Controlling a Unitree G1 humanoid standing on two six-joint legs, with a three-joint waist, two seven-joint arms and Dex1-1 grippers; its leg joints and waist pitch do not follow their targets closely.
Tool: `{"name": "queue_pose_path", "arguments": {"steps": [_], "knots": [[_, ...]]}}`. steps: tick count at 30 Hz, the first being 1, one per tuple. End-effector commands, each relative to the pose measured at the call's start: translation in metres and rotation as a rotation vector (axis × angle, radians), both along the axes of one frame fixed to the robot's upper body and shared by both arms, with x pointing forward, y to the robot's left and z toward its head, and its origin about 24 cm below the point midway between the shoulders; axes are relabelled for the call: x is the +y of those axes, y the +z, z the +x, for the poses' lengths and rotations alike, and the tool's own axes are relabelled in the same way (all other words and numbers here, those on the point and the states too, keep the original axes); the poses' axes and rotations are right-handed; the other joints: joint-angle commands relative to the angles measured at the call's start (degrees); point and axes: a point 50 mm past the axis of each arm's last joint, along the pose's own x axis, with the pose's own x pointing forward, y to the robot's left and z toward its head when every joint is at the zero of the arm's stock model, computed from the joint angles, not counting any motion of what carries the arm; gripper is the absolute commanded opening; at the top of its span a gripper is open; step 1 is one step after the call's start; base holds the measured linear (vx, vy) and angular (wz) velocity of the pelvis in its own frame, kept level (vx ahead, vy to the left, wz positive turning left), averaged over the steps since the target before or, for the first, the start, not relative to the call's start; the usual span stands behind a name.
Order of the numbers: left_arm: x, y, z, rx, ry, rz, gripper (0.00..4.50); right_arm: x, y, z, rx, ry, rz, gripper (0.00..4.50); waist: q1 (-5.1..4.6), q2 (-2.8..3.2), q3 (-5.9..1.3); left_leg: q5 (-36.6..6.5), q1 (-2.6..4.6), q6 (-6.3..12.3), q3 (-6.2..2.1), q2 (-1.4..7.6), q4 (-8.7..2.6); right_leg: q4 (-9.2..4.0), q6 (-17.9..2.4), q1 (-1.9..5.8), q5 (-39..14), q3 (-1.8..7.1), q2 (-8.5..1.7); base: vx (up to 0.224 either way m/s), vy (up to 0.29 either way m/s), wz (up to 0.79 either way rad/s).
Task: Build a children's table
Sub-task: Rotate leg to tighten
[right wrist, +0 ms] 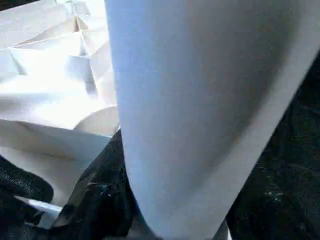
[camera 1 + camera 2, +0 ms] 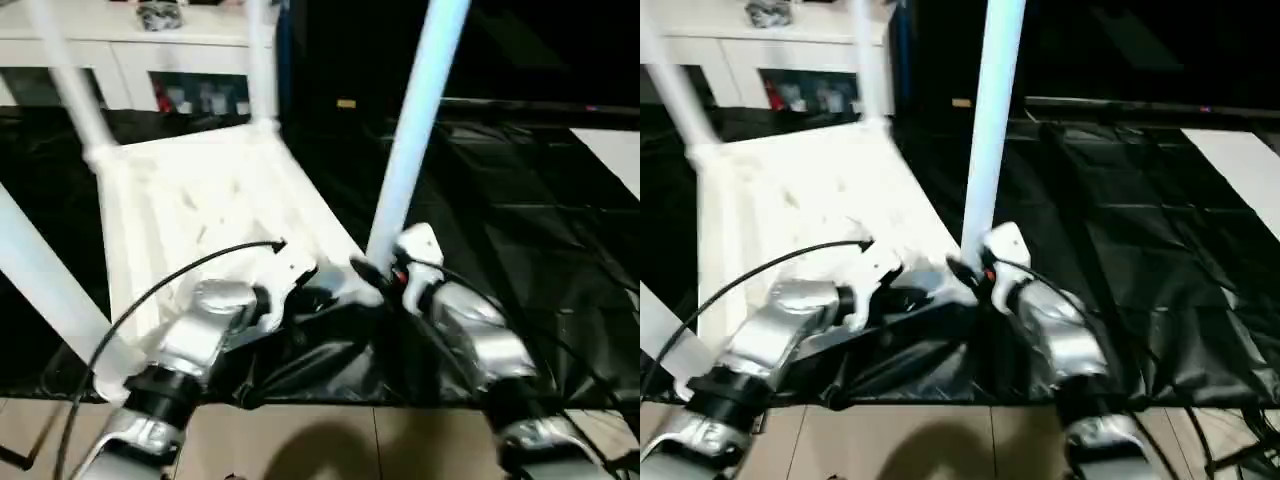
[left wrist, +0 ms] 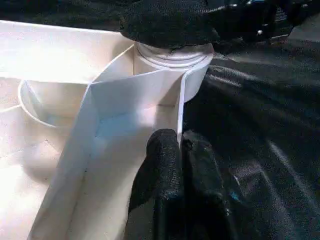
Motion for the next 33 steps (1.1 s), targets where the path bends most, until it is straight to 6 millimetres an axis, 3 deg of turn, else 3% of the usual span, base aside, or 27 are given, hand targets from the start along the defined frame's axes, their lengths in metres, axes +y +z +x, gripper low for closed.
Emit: {"name": "queue_pose_path", "arguments": {"steps": [1, 7, 8, 11, 12, 15, 18, 20, 23, 24, 26, 27, 31, 33], "knots": [[-0.028, 0.014, 0.004, -0.066, -0.043, -0.058, 0.0, 0.063, -0.01, -0.022, 0.06, 0.237, 0.048, 2.52, 0.14, -0.07, -2.36, -24.04, 0.12, 0.14, -0.81, 0.92, -4.38, -6.19, -5.13, 1.48, -29.94, 1.78, -2.68, 0.0, 0.0, 0.0], [-0.016, 0.014, -0.003, -0.067, -0.128, -0.063, 0.0, 0.053, -0.003, -0.021, 0.052, 0.295, 0.074, 3.13, -0.09, -0.27, -2.4, -23.56, -0.01, 0.62, -0.79, 1.02, -4.47, -6.23, -5.03, 1.52, -30.2, 2.04, -2.91, 0.0, 0.0, 0.0], [-0.01, 0.015, -0.005, -0.058, -0.173, -0.071, 0.0, 0.044, -0.003, -0.023, 0.037, 0.359, 0.036, 3.17, 0.04, -0.6, -2.44, -22.61, -0.17, 0.95, -0.81, 1.05, -4.5, -6.0, -5.29, 1.7, -29.14, 2.05, -2.95, 0.0, 0.0, 0.0], [0.006, 0.017, -0.012, -0.028, -0.268, -0.06, 0.0, 0.024, -0.004, -0.032, 0.03, 0.528, -0.029, 3.17, 0.17, -0.58, -2.55, -19.92, -0.57, 1.96, -0.56, 1.38, -4.5, -5.17, -7.48, 2.04, -22.59, 2.32, -2.8, 0.0, 0.0, 0.0], [0.009, 0.017, -0.013, -0.018, -0.289, -0.058, 0.0, 0.019, -0.004, -0.034, 0.036, 0.565, -0.035, 3.17, 0.35, -0.57, -2.65, -19.23, -0.34, 2.34, -0.33, 1.38, -4.3, -5.08, -8.25, 1.91, -21.34, 2.42, -2.78, 0.0, 0.0, 0.0], [0.018, 0.019, -0.016, 0.009, -0.34, -0.05, 0.0, 0.007, -0.002, -0.038, 0.06, 0.668, -0.046, 3.17, 1.03, -0.41, -3.29, -13.14, -0.12, 3.66, -0.01, 1.5, -3.76, -3.67, -12.4, 2.36, -9.34, 2.51, -2.58, 0.06, -0.004, 0.04], [0.027, 0.021, -0.018, 0.044, -0.389, -0.031, 0.0, -0.006, -0.003, -0.044, 0.107, 0.806, -0.083, 3.17, 1.88, -0.39, -3.32, -8.58, -0.26, 5.54, 0.2, 1.44, -3.37, -2.74, -14.99, 2.78, -1.73, 2.34, -2.48, 0.042, -0.001, 0.02], [0.03, 0.021, -0.018, 0.05, -0.396, -0.024, 0.0, -0.01, -0.004, -0.047, 0.137, 0.865, -0.106, 3.17, 2.33, -0.47, -3.31, -8.76, -0.17, 5.74, 0.38, 1.53, -3.25, -2.65, -15.51, 2.79, -1.8, 2.23, -2.42, 0.0, 0.0, 0.0], [0.033, 0.022, -0.016, 0.056, -0.404, -0.021, 0.0, -0.015, -0.004, -0.049, 0.167, 0.921, -0.124, 3.17, 2.82, -0.45, -3.06, -11.38, -0.09, 4.68, 0.38, 1.69, -3.45, -2.99, -15.01, 2.79, -6.08, 2.29, -2.65, 0.0, 0.0, 0.0], [0.034, 0.023, -0.016, 0.057, -0.404, -0.021, 0.0, -0.015, -0.003, -0.049, 0.173, 0.944, -0.124, 2.86, 2.97, -0.49, -2.91, -12.62, -0.02, 3.98, 0.31, 1.75, -3.63, -3.28, -14.29, 2.75, -8.82, 2.33, -2.79, 0.0, 0.0, 0.0], [0.035, 0.023, -0.015, 0.058, -0.403, -0.021, 0.0, -0.013, -0.002, -0.049, 0.18, 0.966, -0.116, 2.86, 3.1, -0.94, -2.82, -14.08, 0.07, 3.04, 0.27, 1.73, -3.79, -3.62, -13.08, 2.69, -12.81, 2.4, -2.91, 0.0, 0.0, 0.0], [0.036, 0.024, -0.015, 0.057, -0.401, -0.022, 0.0, -0.012, -0.001, -0.049, 0.182, 0.977, -0.112, 2.83, 3.2, -0.86, -2.73, -14.78, 0.13, 2.54, 0.21, 1.74, -3.85, -3.78, -12.54, 2.54, -14.66, 2.49, -2.98, 0.0, 0.0, 0.0], [0.037, 0.024, -0.015, 0.061, -0.399, -0.027, 0.0, -0.008, -0.002, -0.049, 0.186, 1.0, -0.11, 2.45, 3.36, -0.97, -2.81, -14.84, 0.19, 1.85, 0.16, 1.73, -3.9, -3.77, -11.89, 2.47, -14.97, 2.54, -2.95, 0.0, 0.0, 0.0], [0.038, 0.023, -0.016, 0.059, -0.394, -0.024, 0.0, -0.007, -0.003, -0.05, 0.186, 1.009, -0.112, 2.38, 3.37, -0.92, -3.0, -13.34, 0.13, 2.07, 0.16, 1.71, -3.78, -3.43, -12.35, 2.53, -12.27, 2.49, -2.85, 0.0, 0.0, 0.0]]}}
